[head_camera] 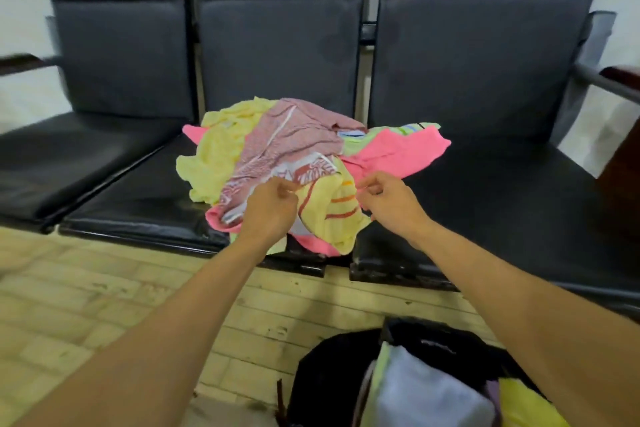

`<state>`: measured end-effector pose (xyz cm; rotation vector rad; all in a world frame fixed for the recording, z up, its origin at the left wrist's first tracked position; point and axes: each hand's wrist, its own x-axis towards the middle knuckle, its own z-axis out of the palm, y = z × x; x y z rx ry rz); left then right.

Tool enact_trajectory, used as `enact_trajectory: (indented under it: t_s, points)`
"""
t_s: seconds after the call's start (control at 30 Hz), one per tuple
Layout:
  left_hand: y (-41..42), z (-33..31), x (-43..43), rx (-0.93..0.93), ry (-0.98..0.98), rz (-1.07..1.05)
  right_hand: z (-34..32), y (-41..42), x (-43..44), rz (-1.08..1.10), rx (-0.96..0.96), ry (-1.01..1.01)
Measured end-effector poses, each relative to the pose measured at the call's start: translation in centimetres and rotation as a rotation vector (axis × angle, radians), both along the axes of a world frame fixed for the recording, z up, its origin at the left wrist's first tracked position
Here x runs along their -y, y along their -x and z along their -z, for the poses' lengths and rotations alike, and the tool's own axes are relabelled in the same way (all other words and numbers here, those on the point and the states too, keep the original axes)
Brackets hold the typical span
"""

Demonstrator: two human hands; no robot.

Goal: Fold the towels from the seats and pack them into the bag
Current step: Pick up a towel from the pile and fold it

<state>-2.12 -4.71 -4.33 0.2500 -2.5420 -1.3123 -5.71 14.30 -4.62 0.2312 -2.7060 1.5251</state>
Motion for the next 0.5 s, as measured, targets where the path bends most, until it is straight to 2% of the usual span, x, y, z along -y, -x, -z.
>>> enact_trajectory:
  t_s: [0.07, 0.13, 0.2, 0.4, 0.5]
  points:
    - [0.9, 0.9, 1.8, -0.081, 0.22, -0.089, 0.5, 1.0, 2.0, -0.013, 0.033, 0.043]
    - [1.4, 2.2, 3.4, 0.023, 0.468, -0.157, 1.1, 1.5, 3.7, -0.042, 0.065, 0.067]
    - [1.9, 3.8, 4.7, 0.165, 0.622, -0.155, 1.7, 1.8, 4.8, -0.079, 0.091, 0.085]
    - [2.2, 3.9, 5.6, -0.023, 0.475, -0.233, 2.5, 2.3, 5.0, -0.082, 0.099, 0.083]
    - [2.0, 2.6, 4.6, -0.134, 0.241, -0.26, 2.3, 2.1, 4.8, -0.09, 0.123, 0.101]
